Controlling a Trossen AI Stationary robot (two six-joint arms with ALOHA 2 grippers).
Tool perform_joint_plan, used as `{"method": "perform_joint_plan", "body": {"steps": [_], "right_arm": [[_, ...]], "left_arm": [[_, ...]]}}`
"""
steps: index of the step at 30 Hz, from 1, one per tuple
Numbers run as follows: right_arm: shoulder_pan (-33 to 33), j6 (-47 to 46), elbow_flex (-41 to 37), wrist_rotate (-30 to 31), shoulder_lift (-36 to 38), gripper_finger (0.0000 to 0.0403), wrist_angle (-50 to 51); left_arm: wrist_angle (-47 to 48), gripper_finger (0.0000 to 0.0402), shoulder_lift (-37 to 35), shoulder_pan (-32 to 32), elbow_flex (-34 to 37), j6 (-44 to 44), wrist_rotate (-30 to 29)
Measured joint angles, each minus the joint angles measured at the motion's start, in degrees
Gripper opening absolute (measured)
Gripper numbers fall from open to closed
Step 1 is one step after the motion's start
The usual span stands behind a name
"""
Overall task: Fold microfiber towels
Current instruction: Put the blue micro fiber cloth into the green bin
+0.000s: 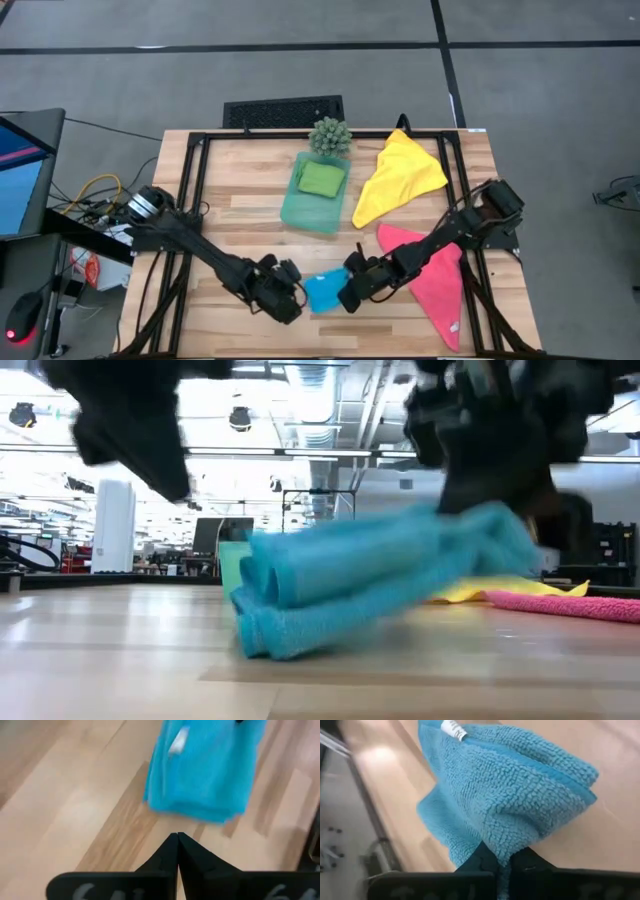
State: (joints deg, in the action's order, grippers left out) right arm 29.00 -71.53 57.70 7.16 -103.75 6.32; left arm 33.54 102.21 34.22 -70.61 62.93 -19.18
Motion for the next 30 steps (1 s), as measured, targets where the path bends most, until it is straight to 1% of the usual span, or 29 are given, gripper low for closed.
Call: {"method": "perform_joint_plan", "body": {"steps": [3,6,12,18,21,25,30], "right_arm": [[-1.0,0.0,0.1,1.7,3.1,0.0023,0.7],[-3.3,0.4,0.2,3.1,6.3,0.0023,-0.7],[-9.3,5.8,0.3,3.3,11.5,0.0023,-6.5],[-17.4,11.7,2.7,4.0,13.7,0.0023,-7.3],[-21.9,12.0,3.1,4.3,13.6,0.0023,-6.7],[-26.5,12.0,3.1,2.4,10.0,0.0023,-6.2],[-29.0,11.6,3.1,1.3,4.4,0.0023,-4.2]], "left_arm": [[3.0,0.0,-2.9,1.0,0.0,1.6,-1.2],[5.9,0.0,-6.0,2.0,0.0,3.3,-4.5],[11.4,0.0,-10.9,3.4,-0.2,5.5,-10.9],[16.8,0.0,-13.0,3.6,-0.2,6.0,-13.5],[18.5,0.0,-13.1,3.6,-0.2,6.2,-14.1],[20.2,0.0,-13.1,3.6,-0.2,6.3,-14.3],[21.5,0.0,-13.1,3.6,-0.2,5.9,-15.6]]}}
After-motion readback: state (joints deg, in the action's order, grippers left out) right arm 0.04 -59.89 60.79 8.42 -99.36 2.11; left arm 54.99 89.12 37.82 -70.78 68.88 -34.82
